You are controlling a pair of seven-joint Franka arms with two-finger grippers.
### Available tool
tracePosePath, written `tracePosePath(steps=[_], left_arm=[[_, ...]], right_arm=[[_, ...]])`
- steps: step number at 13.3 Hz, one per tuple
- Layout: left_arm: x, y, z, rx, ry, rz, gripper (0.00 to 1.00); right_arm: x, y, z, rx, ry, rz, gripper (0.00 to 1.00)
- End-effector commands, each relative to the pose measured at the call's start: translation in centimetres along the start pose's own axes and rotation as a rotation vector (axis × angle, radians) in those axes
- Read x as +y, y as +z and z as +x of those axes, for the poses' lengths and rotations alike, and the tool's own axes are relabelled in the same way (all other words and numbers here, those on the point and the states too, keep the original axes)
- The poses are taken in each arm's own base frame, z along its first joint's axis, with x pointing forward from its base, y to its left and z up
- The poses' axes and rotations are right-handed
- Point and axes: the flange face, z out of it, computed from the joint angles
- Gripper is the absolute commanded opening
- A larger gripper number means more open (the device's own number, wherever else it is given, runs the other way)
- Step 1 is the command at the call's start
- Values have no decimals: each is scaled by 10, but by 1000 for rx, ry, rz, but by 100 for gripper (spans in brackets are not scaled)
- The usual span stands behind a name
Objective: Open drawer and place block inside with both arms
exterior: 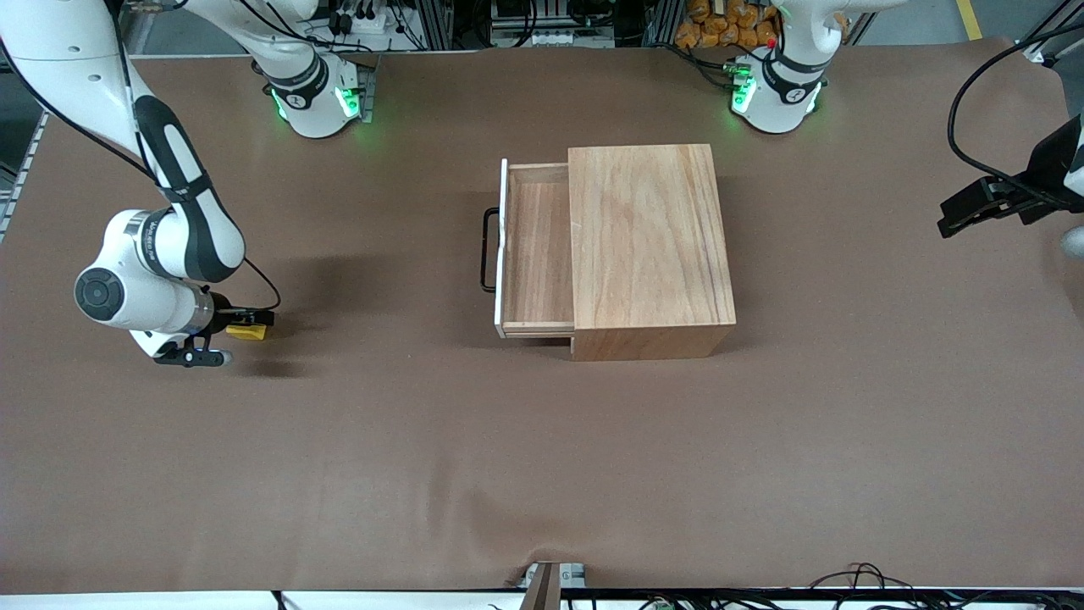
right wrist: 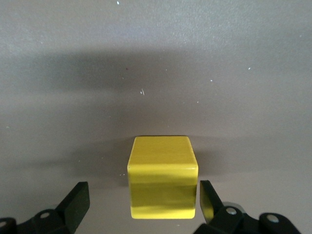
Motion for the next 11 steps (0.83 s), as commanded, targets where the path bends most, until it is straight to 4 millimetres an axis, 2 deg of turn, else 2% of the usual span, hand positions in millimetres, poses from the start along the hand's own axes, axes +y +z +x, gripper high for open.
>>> tracePosePath(steps=[1, 2, 3, 4, 5, 7, 8, 10, 11], left_arm=[[3, 17, -17, 32, 18, -16, 100], [2, 23, -26, 52, 22, -16, 100], [1, 25, -32, 69, 48, -17, 100], [-2, 23, -32, 74, 87, -18, 100], [-10, 23, -30, 75, 109, -17, 100], [-12, 22, -31, 72, 117, -16, 100], [-11, 22, -31, 72, 120, -16, 100], [-8, 24, -31, 68, 125, -15, 100], [-7, 25, -30, 66, 126, -15, 100]], right_arm=[[7, 3, -2, 5, -24, 19, 100], [7, 3, -2, 5, -45, 18, 68], [11, 3, -2, 4, -61, 20, 17], [15, 2, -2, 3, -55, 24, 0], [17, 1, -2, 3, -47, 31, 0], [14, -7, 0, 13, -47, 33, 0], [9, -21, 4, 4, -54, 33, 0], [4, -73, 16, -82, -62, 43, 0], [-7, -102, 21, -121, -79, 47, 0]])
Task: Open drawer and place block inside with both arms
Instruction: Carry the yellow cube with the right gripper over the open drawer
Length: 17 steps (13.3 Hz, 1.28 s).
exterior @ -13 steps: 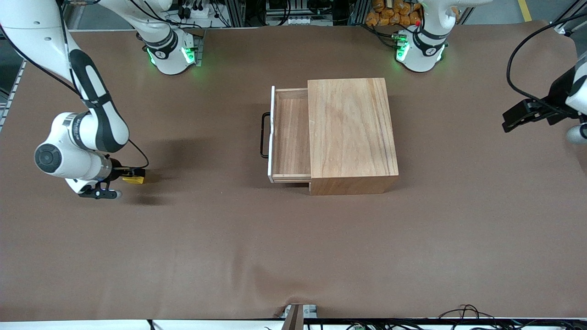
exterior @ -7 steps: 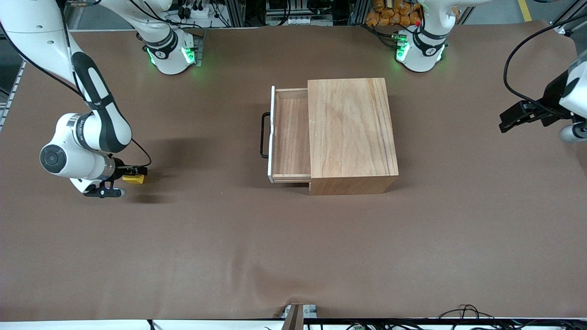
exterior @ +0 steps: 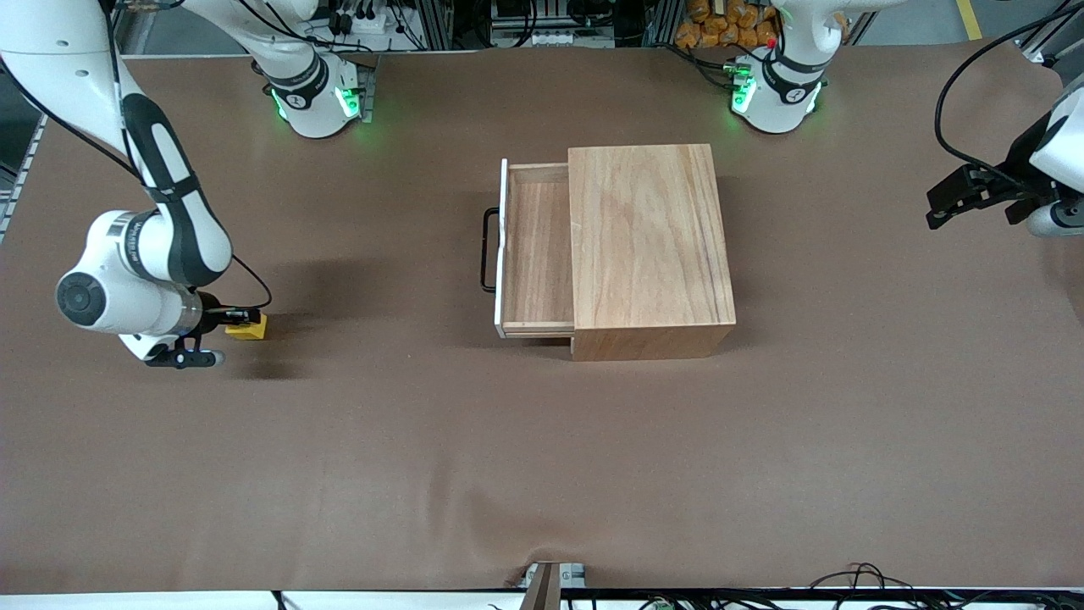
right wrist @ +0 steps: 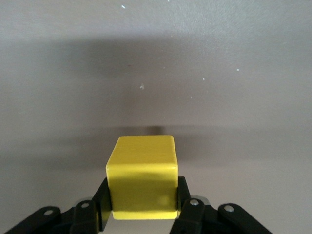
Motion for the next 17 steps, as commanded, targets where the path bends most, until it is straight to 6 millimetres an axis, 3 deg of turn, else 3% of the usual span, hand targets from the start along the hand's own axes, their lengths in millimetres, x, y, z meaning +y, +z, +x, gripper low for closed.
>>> tracePosePath(steps=[1, 3, 5, 6, 7, 9, 11, 13, 17], left_arm=[[4, -1, -5, 11, 20, -15, 100], [13, -5, -11, -5, 33, -12, 100], [13, -7, -11, -10, 33, -11, 100], [13, -7, -12, -14, 35, -11, 100], [12, -8, -12, -14, 33, -11, 100], [11, -9, -12, -11, 31, -11, 100], [9, -14, -11, -1, 30, -12, 100], [9, -14, -11, -1, 30, -12, 100], [7, -15, -12, -7, 26, -12, 100]], right_arm=[[-35, -85, 6, -57, -64, 35, 0], [-90, -132, 7, -60, -137, 71, 0], [-147, -157, 3, -40, -172, 92, 0], [-173, -167, 0, -39, -104, 104, 0], [-216, -180, -7, -25, -66, 97, 0], [-280, -185, -23, -17, -38, 93, 0], [-328, -195, -38, -20, -3, 156, 0], [-389, -187, -62, -16, -54, 138, 0], [-482, -159, -98, 46, -61, 127, 0]])
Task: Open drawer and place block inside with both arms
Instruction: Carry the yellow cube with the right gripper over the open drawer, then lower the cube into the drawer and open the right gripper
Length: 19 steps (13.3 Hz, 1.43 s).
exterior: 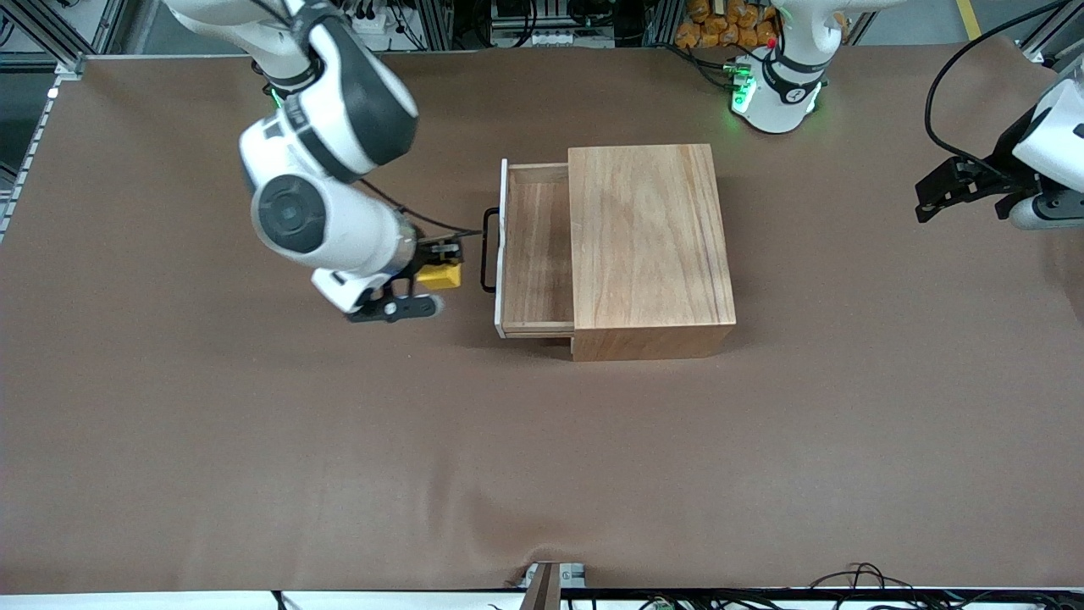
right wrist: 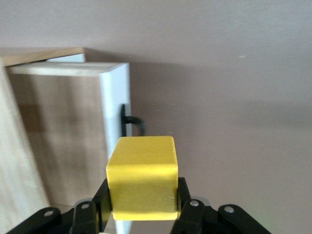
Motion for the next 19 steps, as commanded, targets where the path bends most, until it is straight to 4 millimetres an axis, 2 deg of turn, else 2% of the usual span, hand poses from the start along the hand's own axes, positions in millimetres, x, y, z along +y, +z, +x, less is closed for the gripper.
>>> tracePosePath(steps=[1, 4, 5, 8, 10, 12, 14, 18, 19], left_arm=[[-4, -8, -6, -2, 5, -14, 100], [-4, -8, -5, -1, 5, -14, 100], [-4, -8, -5, -1, 5, -16, 100], [-6, -8, -5, -3, 0, -16, 100], [-7, -9, -5, -1, -1, -16, 100], [-7, -9, -5, 0, -1, -16, 100], [-7, -9, -5, -1, -1, -16, 100], [-8, -12, -10, -15, -1, -14, 100], [-8, -16, -14, -12, 0, -14, 100]], right_arm=[[-50, 27, -14, 22, 17, -2, 0], [-73, 51, -25, 45, -13, -36, 0], [-74, 61, -23, 43, 4, -39, 0], [-97, 102, -32, 56, 4, -63, 0], [-96, 123, -37, 55, -2, -118, 0], [-99, 132, -41, 48, -2, -127, 3], [-101, 123, -41, 57, 56, -115, 100], [-111, 65, -37, 110, 56, -49, 100], [-106, 49, -32, 120, 64, -48, 100]])
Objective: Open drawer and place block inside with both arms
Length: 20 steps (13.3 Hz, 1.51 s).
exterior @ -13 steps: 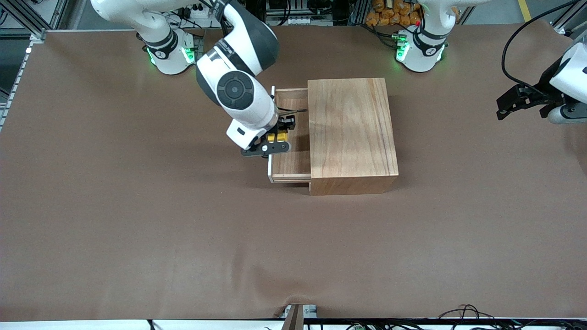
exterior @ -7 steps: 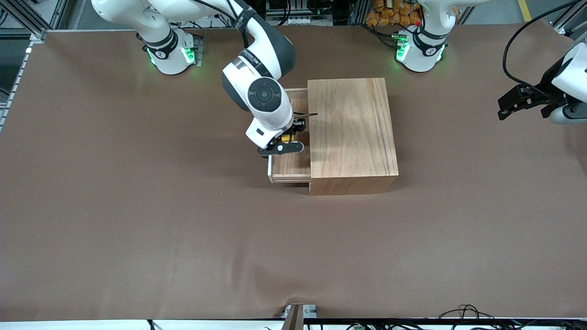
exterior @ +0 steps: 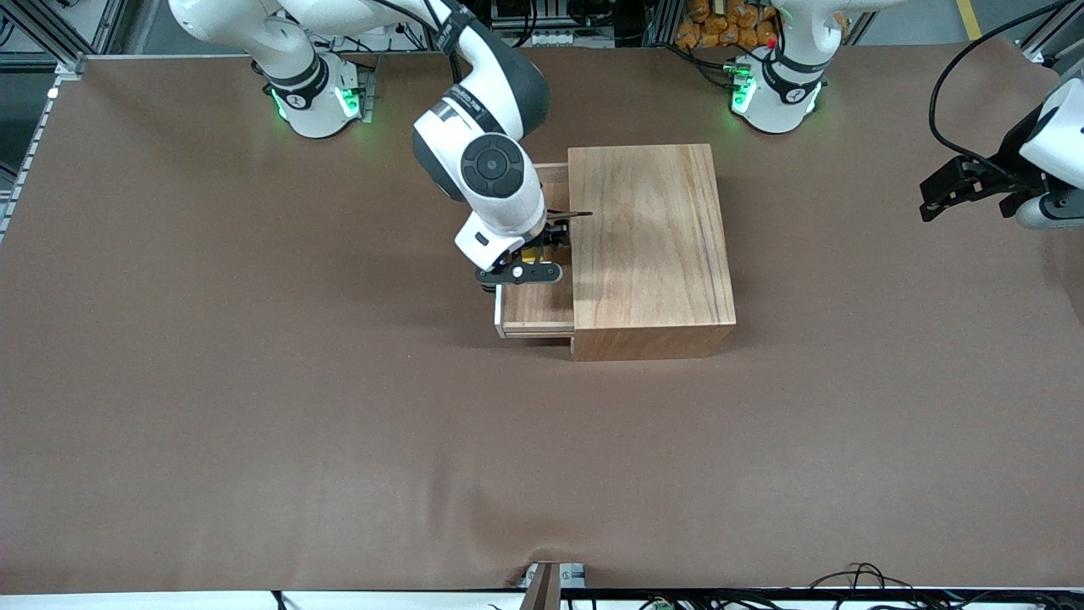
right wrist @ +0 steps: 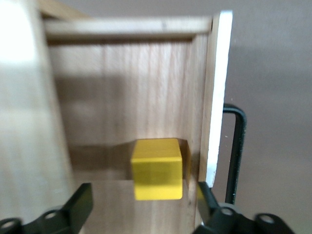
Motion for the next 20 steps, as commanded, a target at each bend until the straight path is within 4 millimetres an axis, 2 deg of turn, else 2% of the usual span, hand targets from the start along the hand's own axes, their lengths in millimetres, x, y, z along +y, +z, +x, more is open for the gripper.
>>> tracePosePath(steps=[1, 2, 3, 4, 7, 8, 10, 12, 14, 15, 16, 19, 20], left_arm=[[-3, -16, -13, 2, 8, -14, 100], [-5, -19, -15, 5, 5, -14, 100], [-5, -19, -16, 5, 5, -14, 100], [-5, -19, -16, 5, 5, -14, 100], [-6, -18, -16, 0, 2, -15, 100], [-6, -18, -16, 0, 2, -15, 100], [-6, -18, -16, 0, 2, -15, 100], [-6, -18, -16, 0, 2, -15, 100], [-6, -18, -16, 0, 2, -15, 100], [-6, -20, -16, 3, 2, -16, 100], [-6, -19, -16, 2, 2, -16, 100], [-5, -20, -16, 3, 4, -16, 100], [-6, -20, -16, 3, 2, -16, 100]], right_arm=[[22, -57, 19, 18, 48, 20, 100], [45, -81, 39, 24, 88, 35, 100], [58, -101, 49, 41, 105, 43, 100], [75, -111, 57, 38, 129, 31, 100], [170, -167, 95, 51, 244, 55, 100], [200, -177, 103, 52, 273, 48, 100], [243, -189, 108, 55, 317, -31, 100], [300, -221, 113, 106, 345, -38, 100], [357, -253, 111, 147, 268, -36, 100], [380, -261, 106, 129, 202, -43, 100], [397, -265, 98, 86, 176, -59, 100], [433, -326, 44, 125, 199, -51, 100], [439, -334, 30, 119, 194, -54, 100]])
